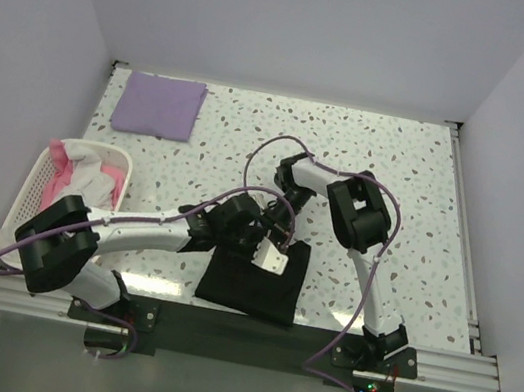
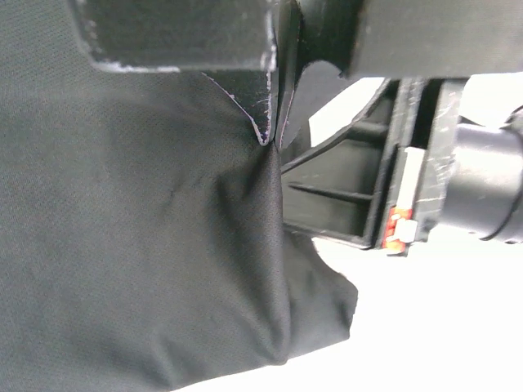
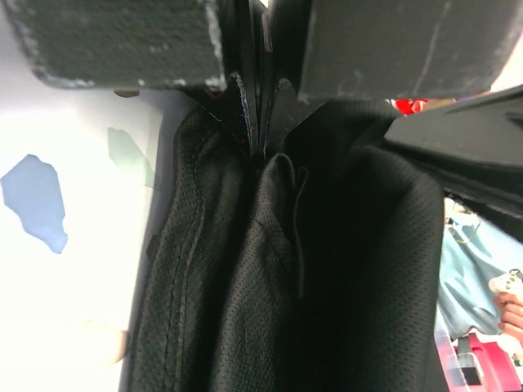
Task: Fold and stack the t-shirts
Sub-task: Fold the tshirt
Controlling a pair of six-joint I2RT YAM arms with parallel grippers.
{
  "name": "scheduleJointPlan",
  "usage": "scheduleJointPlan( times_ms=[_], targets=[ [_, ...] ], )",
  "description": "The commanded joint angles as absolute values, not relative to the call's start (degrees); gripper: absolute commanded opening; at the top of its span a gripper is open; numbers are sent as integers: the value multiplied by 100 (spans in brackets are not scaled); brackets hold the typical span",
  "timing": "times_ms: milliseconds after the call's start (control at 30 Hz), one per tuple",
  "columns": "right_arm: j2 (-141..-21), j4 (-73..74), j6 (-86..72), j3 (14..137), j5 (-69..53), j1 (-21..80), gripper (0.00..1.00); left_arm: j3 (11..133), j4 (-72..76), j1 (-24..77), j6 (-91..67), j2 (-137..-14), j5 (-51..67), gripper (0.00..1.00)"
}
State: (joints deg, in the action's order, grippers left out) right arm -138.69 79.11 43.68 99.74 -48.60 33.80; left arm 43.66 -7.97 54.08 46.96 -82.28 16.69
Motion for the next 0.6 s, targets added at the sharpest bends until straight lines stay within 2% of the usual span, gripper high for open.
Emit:
scheduleJointPlan(
  times_ms=[0,567],
  targets=[
    [-13817,8332,4518,9870,-4579,3401,0,4509,-335,5414,4702,-7998,1398,0],
    [-13825,8402,4641,9817,-4614,3401,0,4228,835,5309,5045,-7954,984,0]
  ],
)
